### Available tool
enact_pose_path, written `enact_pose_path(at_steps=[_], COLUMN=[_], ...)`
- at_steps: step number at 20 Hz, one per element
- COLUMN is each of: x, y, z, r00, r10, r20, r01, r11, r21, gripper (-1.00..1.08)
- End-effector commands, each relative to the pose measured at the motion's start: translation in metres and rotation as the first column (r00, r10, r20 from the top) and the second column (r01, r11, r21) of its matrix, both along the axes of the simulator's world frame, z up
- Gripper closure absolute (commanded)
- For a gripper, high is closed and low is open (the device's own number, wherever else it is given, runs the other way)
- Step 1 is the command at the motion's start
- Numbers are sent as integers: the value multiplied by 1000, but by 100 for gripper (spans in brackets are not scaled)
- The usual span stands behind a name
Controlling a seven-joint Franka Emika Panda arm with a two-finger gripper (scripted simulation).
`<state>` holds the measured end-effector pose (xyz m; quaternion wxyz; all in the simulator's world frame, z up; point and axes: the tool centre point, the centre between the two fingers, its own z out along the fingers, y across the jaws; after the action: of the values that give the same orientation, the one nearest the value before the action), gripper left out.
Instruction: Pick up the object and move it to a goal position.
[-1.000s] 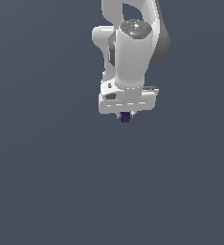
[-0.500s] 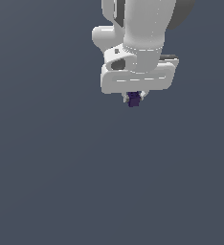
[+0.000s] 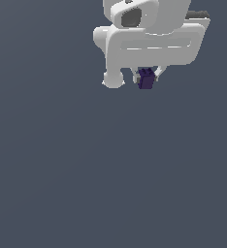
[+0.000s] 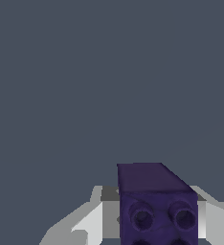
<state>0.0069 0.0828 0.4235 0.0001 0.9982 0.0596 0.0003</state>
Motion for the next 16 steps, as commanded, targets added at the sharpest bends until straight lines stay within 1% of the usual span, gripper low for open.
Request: enact_pose_path(at_steps=[1,8,16], x=[3,11,16], y=[3,8,12], z=[17,52,71], r00=[1000,1000,1000], r10=[0,-1,-1], r20=[-1,-1,-1], r01=[0,1,1], r11=[1000,1000,1000], r21=[0,0,0], gripper=[108,108,108])
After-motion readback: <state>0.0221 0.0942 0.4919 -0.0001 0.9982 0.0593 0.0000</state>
